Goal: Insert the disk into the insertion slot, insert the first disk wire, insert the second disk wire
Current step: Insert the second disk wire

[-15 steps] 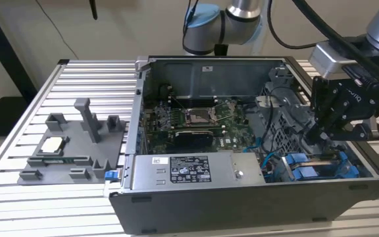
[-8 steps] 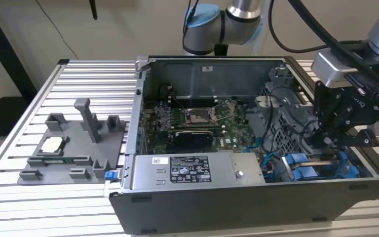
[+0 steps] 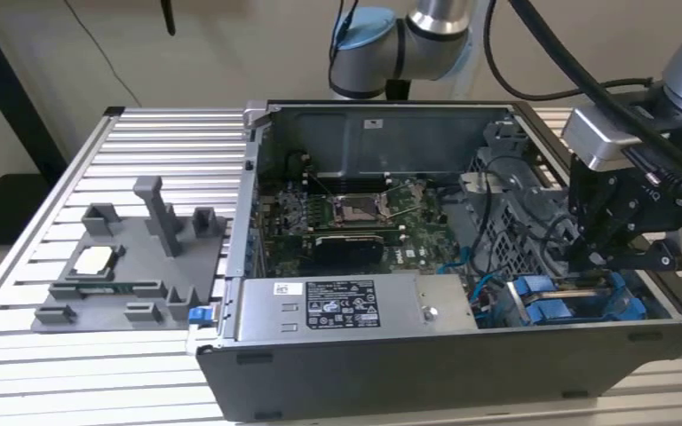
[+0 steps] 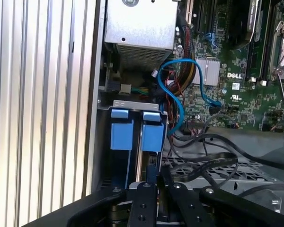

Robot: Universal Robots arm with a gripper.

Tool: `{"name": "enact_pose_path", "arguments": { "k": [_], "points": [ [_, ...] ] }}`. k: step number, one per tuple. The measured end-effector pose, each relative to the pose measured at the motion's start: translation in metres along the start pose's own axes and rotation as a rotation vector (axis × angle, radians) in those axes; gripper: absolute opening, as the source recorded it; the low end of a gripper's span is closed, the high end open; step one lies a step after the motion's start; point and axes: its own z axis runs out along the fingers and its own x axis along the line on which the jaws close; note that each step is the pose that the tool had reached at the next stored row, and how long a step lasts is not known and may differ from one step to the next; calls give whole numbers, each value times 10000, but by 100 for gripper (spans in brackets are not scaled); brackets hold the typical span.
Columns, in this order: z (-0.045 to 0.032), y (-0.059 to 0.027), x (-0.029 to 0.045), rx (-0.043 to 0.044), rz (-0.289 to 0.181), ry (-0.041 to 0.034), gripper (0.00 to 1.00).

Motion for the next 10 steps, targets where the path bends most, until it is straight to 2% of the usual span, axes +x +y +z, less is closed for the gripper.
{"name": "enact_pose_path", "arguments": {
  "k": [3,7,10],
  "points": [
    [18,-4,4,88,-47,11,16],
    [23,-4,5,88,-66,8,16],
    [58,-4,7,89,-68,9,16]
  ]
}}
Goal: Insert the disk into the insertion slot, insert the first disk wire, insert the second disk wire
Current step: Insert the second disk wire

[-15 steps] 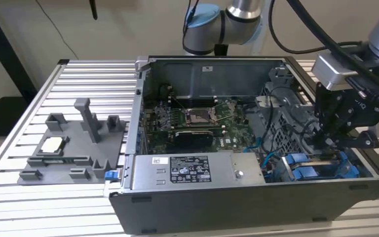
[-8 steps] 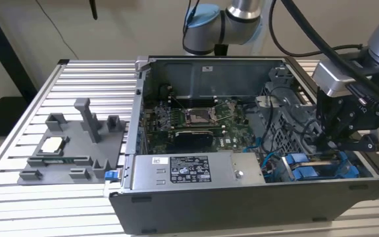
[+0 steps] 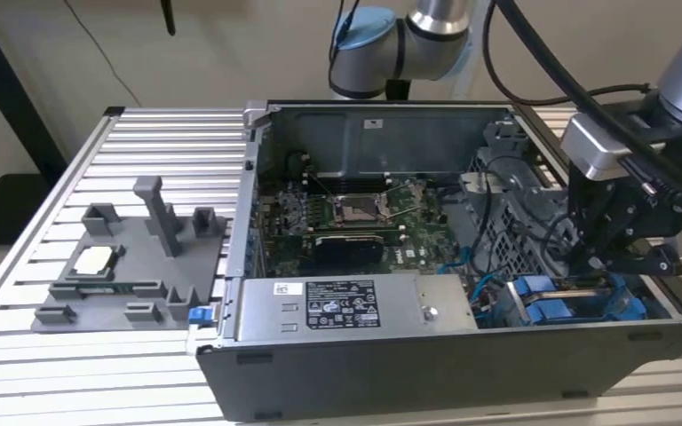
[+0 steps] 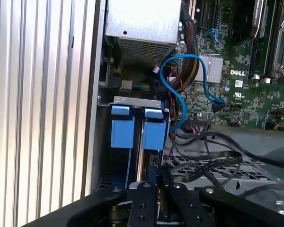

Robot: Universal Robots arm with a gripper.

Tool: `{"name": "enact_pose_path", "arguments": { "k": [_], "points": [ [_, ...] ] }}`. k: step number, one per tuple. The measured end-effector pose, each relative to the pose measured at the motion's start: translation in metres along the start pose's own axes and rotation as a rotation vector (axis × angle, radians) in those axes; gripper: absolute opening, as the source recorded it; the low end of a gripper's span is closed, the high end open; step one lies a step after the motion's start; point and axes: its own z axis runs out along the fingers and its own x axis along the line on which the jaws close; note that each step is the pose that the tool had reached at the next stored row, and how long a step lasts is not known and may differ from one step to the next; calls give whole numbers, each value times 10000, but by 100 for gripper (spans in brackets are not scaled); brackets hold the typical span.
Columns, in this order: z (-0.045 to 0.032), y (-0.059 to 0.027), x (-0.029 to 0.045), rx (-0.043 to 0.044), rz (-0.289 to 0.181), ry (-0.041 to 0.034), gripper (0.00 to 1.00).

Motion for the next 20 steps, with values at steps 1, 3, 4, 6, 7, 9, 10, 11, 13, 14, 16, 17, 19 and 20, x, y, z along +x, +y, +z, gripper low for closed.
{"name": "enact_pose_path", "arguments": {
  "k": [1,3,4,6,7,9,10,11,13,14,16,17,19,20],
  "points": [
    [14,-1,1,1,0,-2,16],
    [32,-10,3,1,-1,0,16],
    [37,-17,5,1,1,1,16],
    [45,-36,7,1,0,1,16],
    [52,-39,7,1,0,-1,16],
    [72,-39,9,2,2,-1,16],
    [82,-39,9,2,2,0,16],
    [90,-39,10,2,0,2,16],
    [109,-39,11,2,0,-6,16],
    [119,-39,12,2,0,-6,16],
    [152,-37,15,1,1,-6,16],
    [166,-37,16,1,1,2,16],
    [170,-38,15,3,0,-22,17],
    [140,-39,14,3,1,-38,17]
  ]
}}
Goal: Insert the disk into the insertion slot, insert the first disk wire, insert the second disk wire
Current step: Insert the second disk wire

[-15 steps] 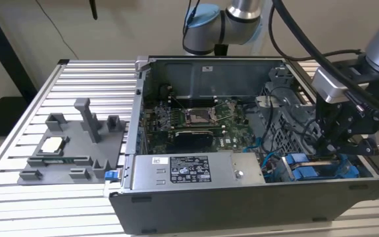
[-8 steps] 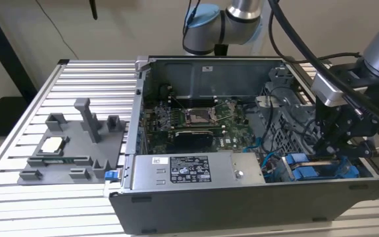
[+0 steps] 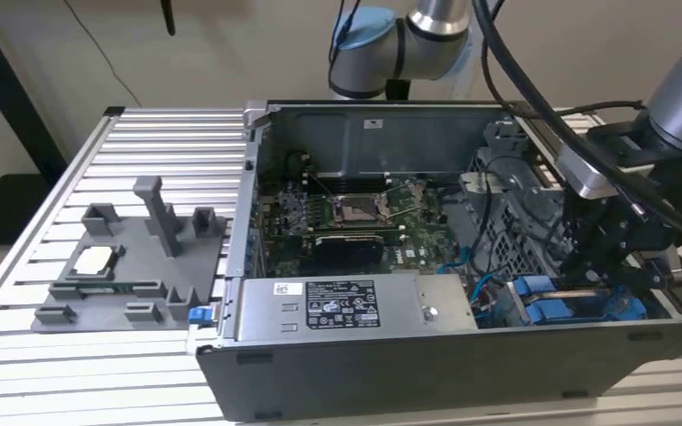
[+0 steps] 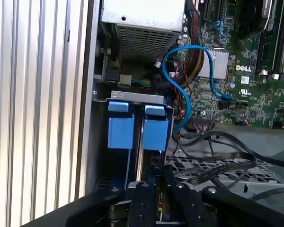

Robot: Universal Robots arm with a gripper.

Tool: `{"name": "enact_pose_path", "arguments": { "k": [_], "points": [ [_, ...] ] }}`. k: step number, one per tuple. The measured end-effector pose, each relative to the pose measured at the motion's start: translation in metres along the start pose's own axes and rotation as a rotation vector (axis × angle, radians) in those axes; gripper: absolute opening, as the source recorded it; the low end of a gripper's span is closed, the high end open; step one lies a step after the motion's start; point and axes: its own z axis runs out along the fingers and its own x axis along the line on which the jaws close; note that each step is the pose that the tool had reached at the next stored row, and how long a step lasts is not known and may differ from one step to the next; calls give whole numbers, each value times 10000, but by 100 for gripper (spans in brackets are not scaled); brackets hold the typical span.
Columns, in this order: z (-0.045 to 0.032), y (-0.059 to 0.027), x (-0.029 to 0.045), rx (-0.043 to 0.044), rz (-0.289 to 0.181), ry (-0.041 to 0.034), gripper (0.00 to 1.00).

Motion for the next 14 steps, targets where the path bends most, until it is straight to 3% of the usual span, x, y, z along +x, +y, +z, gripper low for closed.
{"name": "enact_pose_path", "arguments": {
  "k": [1,12,14],
  "points": [
    [-50,-1,-4,-2,0,10,24],
    [-557,-15,-42,-3,1,23,24],
    [-607,-16,-46,-2,1,12,24]
  ]
}}
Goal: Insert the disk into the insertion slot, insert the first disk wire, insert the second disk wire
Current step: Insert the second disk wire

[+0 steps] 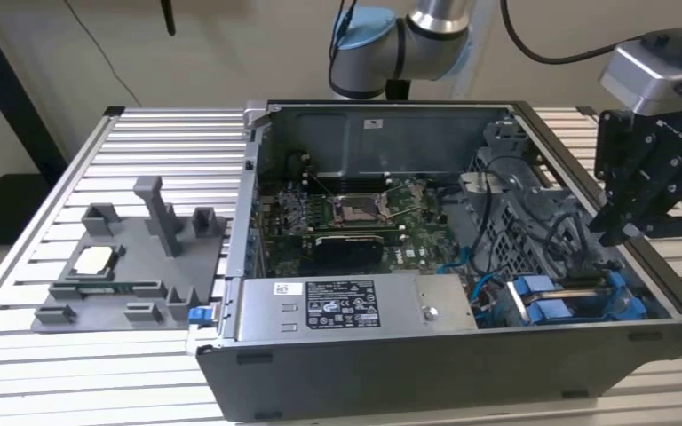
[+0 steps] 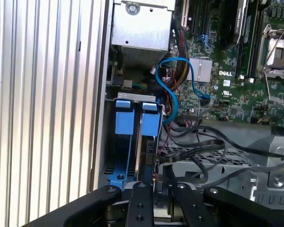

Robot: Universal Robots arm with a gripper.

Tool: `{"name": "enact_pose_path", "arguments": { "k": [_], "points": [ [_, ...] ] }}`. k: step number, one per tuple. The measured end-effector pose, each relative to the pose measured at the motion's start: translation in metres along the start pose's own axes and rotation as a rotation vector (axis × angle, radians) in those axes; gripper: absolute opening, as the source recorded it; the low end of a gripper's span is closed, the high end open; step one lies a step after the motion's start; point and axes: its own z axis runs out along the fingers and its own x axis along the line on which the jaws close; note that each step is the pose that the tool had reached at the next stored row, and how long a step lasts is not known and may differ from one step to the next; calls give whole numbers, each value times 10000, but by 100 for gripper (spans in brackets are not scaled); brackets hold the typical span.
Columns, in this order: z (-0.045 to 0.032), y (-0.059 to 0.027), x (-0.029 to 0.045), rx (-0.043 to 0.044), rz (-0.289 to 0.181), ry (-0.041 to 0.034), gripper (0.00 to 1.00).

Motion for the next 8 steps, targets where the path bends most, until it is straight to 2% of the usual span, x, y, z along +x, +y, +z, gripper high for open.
{"name": "enact_pose_path", "arguments": {
  "k": [8],
  "points": [
    [-1,0,0,5,2,-62,24]
  ]
}}
